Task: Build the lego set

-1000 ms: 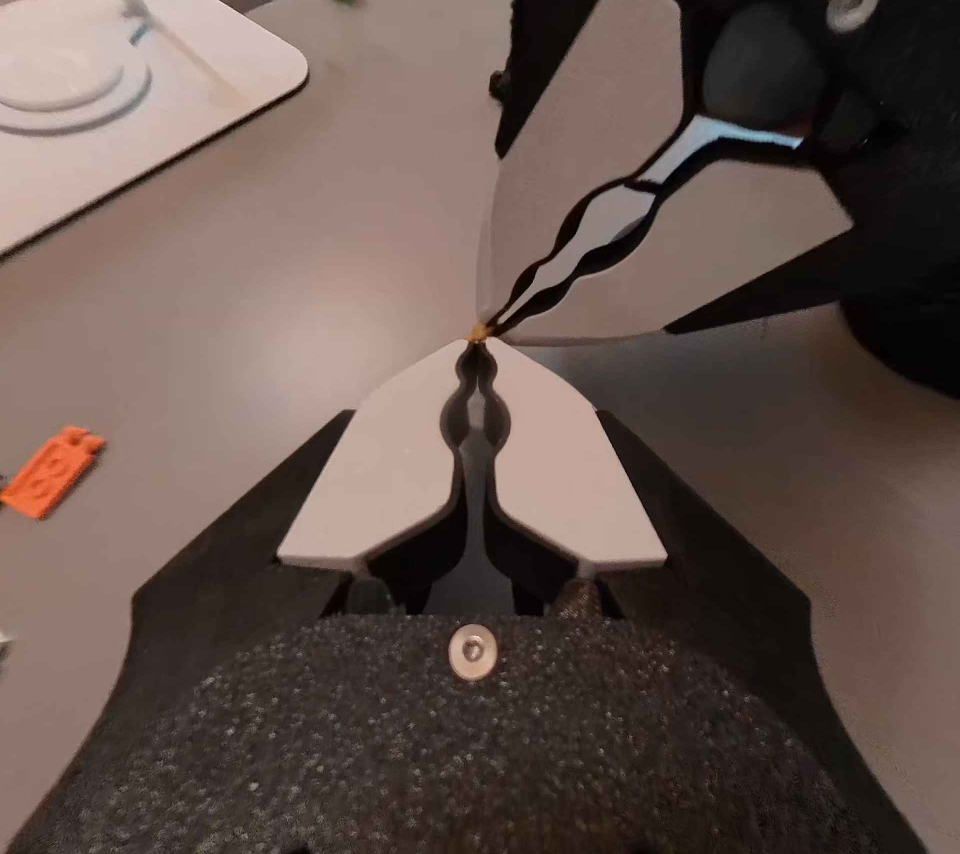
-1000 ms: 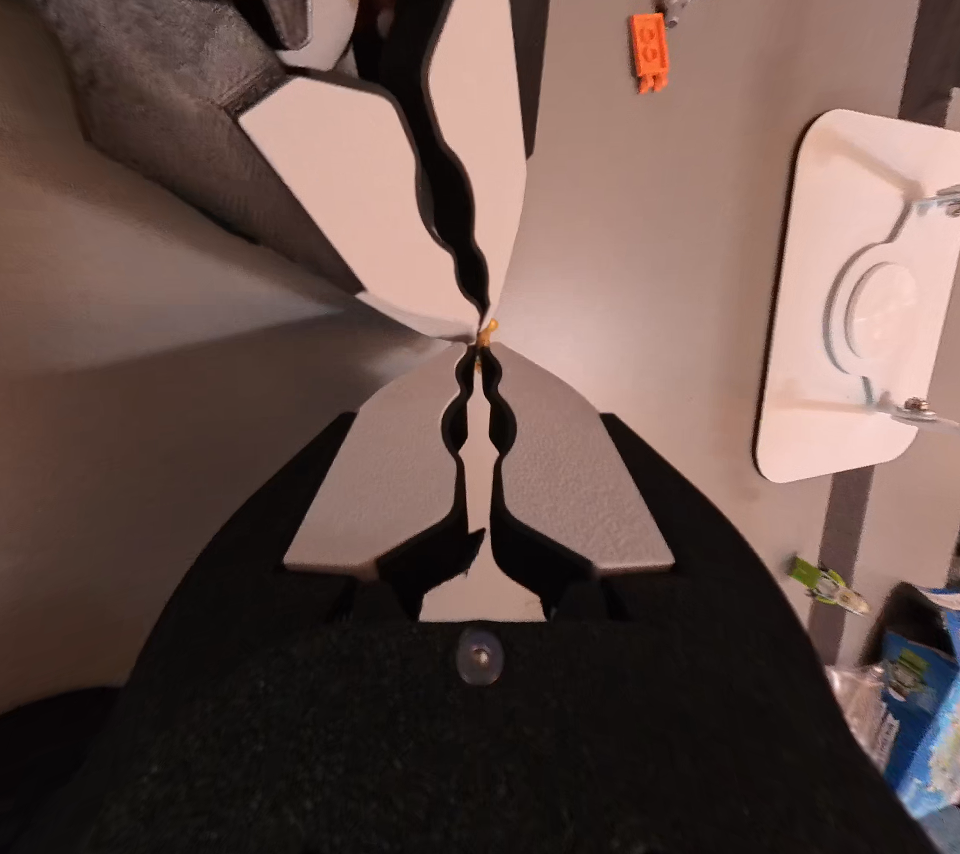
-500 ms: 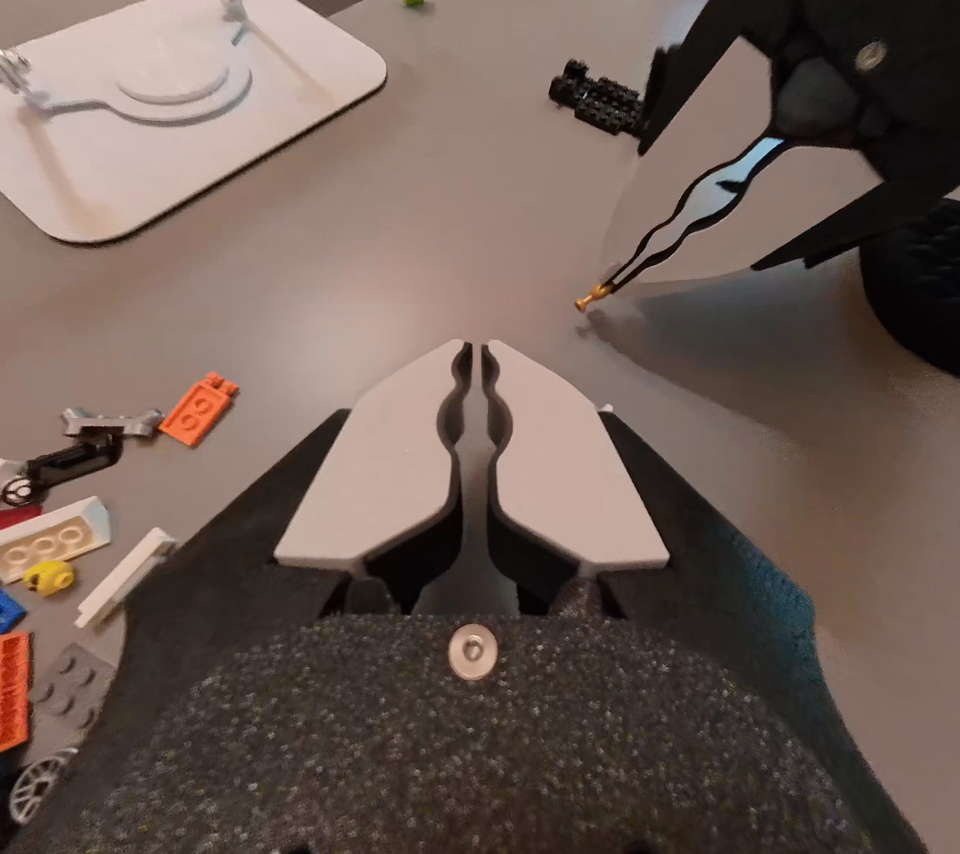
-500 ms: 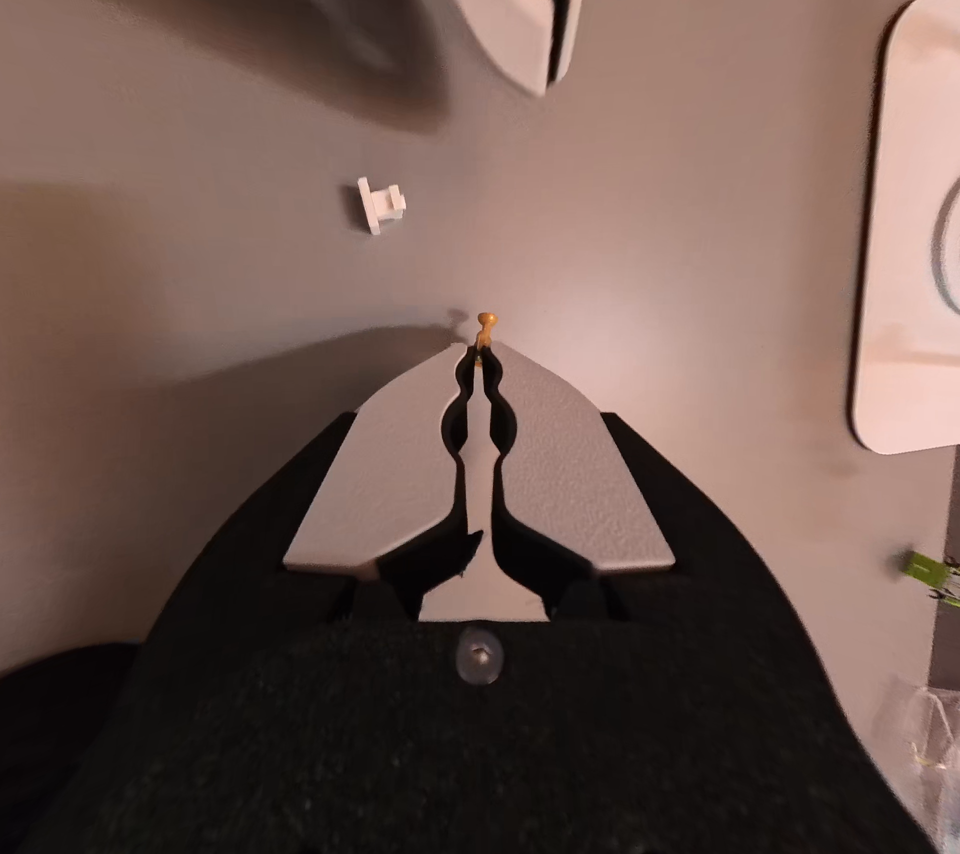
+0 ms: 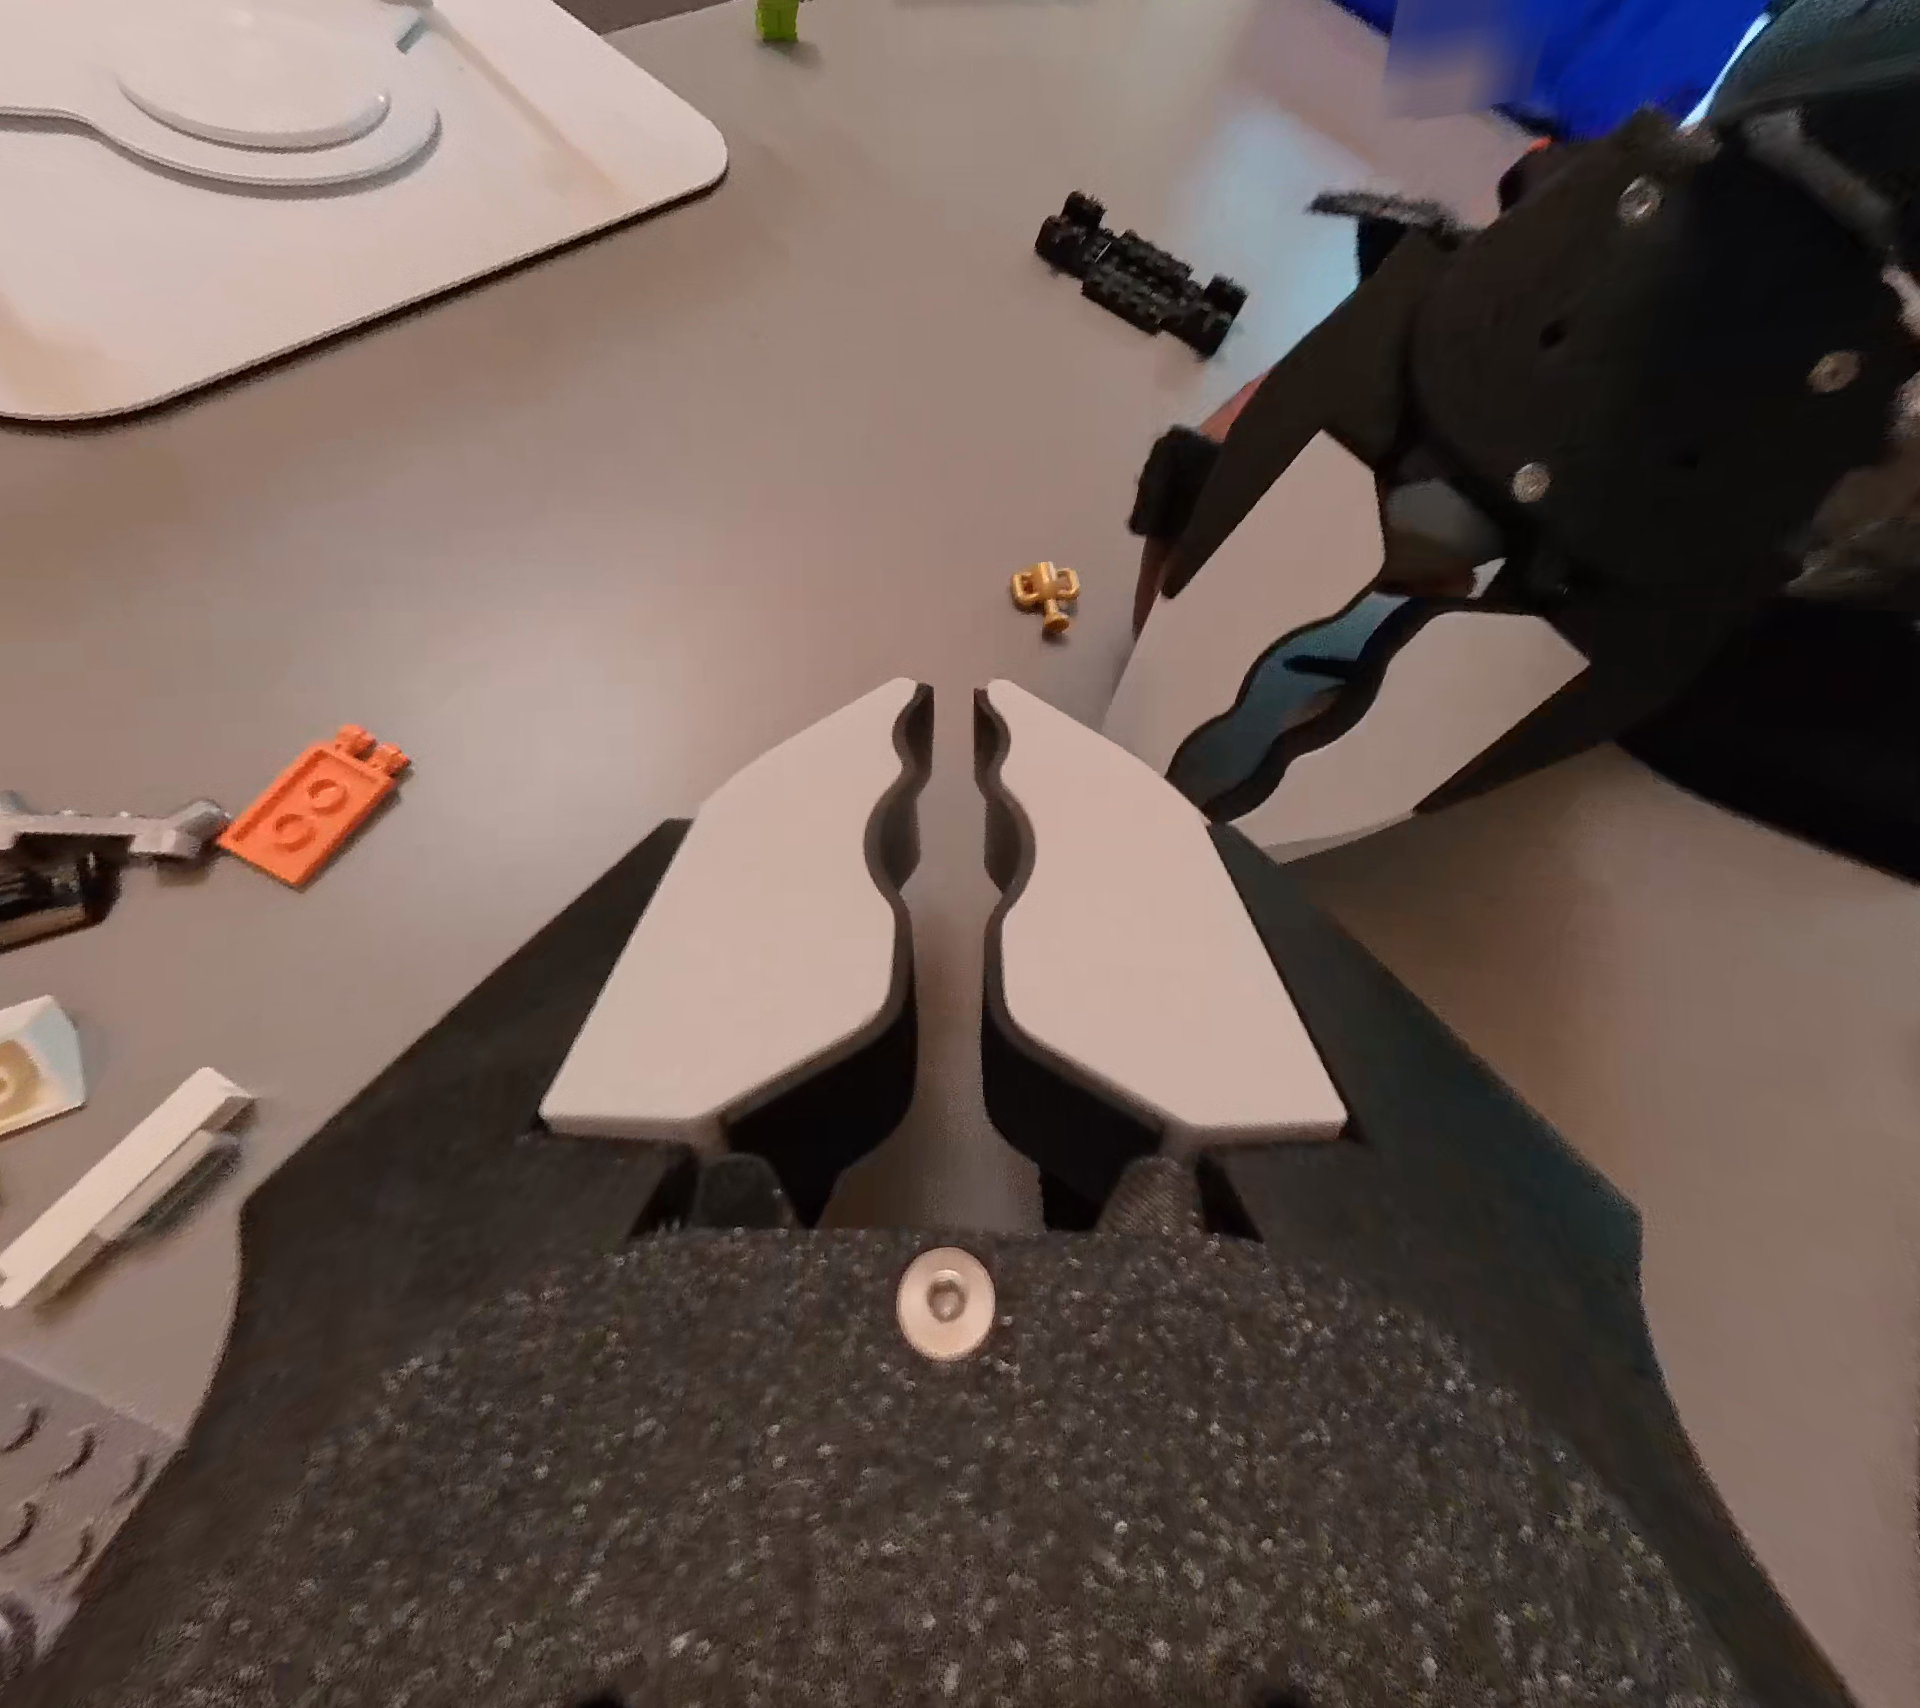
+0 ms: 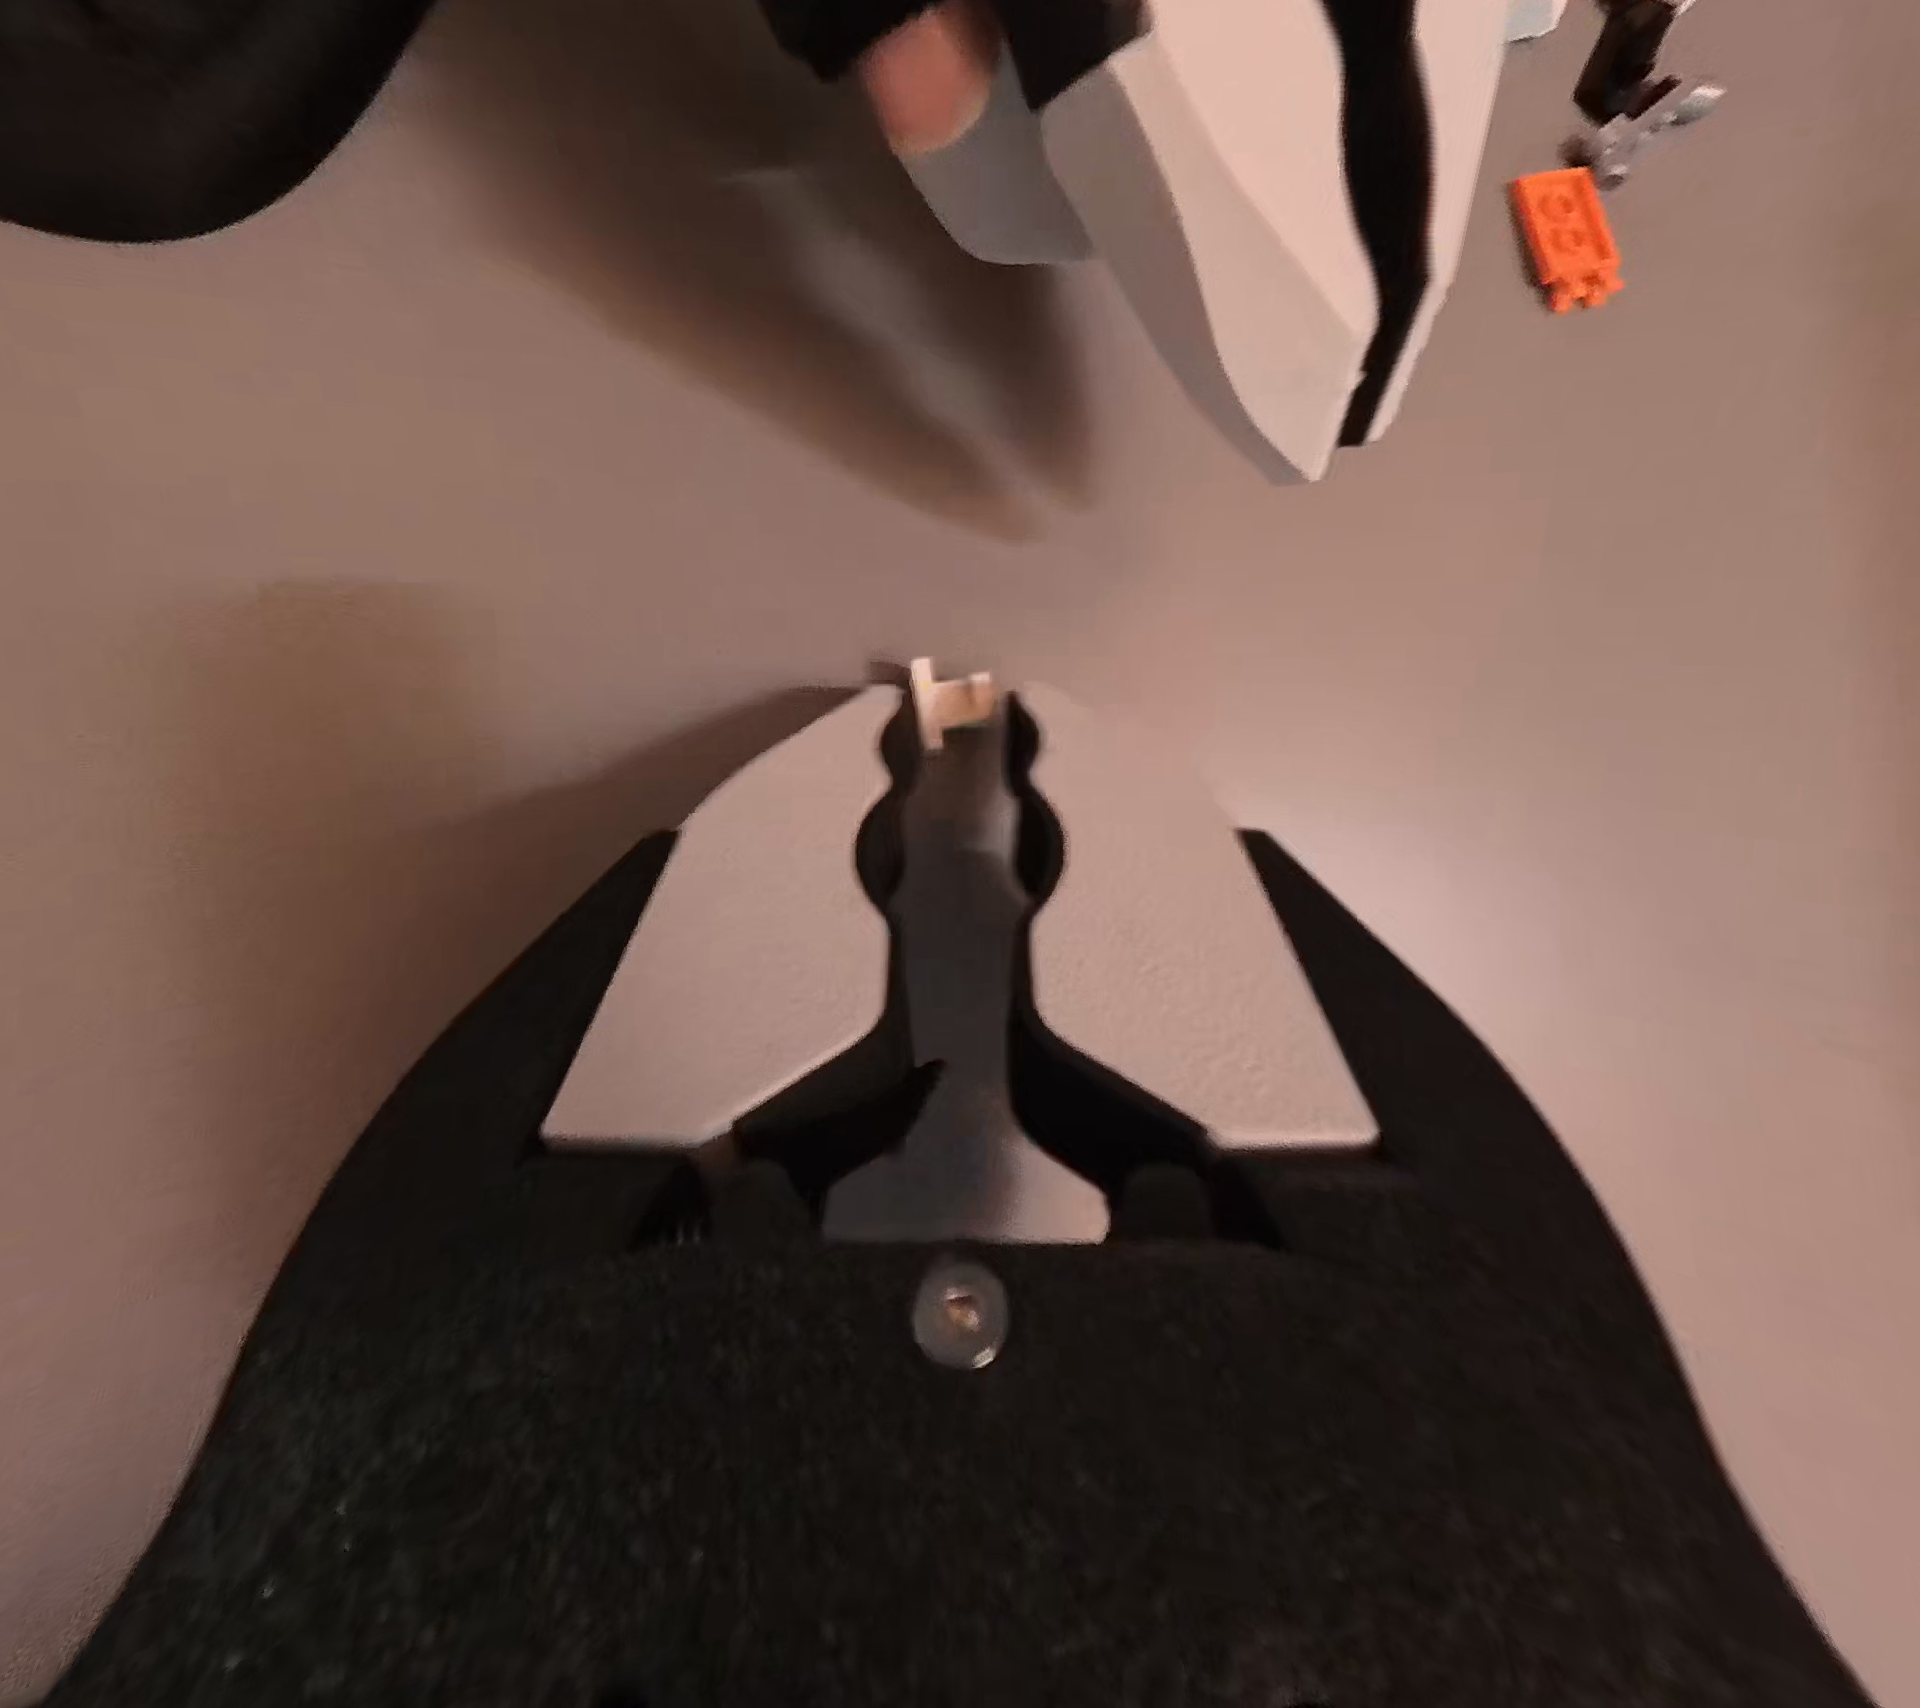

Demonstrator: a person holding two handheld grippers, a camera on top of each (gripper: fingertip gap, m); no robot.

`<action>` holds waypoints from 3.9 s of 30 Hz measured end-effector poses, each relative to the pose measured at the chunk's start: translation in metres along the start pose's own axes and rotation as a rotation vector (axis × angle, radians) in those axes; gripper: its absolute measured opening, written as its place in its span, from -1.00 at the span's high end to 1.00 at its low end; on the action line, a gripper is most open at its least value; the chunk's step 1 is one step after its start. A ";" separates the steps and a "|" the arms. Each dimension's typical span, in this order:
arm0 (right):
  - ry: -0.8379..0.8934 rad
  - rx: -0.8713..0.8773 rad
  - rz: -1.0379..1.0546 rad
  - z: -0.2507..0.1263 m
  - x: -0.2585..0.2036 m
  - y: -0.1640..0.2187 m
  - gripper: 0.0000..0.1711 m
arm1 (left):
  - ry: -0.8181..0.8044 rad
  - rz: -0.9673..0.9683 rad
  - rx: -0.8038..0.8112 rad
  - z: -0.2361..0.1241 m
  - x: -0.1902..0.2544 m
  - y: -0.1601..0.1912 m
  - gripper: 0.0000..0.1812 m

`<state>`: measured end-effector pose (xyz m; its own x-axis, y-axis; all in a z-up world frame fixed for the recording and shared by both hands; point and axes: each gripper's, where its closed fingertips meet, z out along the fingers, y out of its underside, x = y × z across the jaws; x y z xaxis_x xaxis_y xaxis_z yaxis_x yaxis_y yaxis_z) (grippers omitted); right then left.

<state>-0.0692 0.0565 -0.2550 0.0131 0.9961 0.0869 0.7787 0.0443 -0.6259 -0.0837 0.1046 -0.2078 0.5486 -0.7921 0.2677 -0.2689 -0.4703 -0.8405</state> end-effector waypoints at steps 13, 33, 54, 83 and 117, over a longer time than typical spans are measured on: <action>0.857 0.668 -0.258 -0.132 0.038 -0.080 0.85 | 0.832 -0.720 0.491 -0.041 0.064 -0.078 0.76; 0.992 0.724 -0.380 -0.142 0.020 -0.098 0.85 | 1.045 -0.897 0.663 -0.051 0.092 -0.096 0.80; 1.089 0.663 -0.433 -0.141 0.020 -0.099 0.85 | 1.045 -0.882 0.676 -0.053 0.092 -0.097 0.82; 0.086 -0.023 0.162 -0.046 0.048 0.051 0.68 | 0.479 -0.257 0.416 -0.020 0.058 -0.057 0.82; 0.587 -0.232 -0.754 -0.060 0.053 0.079 0.87 | 0.352 -0.178 0.304 -0.001 0.047 -0.037 0.83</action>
<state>0.0302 0.1078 -0.2534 -0.2768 0.5145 0.8116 0.8141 0.5743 -0.0864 -0.0486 0.0841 -0.1635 0.2501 -0.8179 0.5181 0.0766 -0.5167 -0.8527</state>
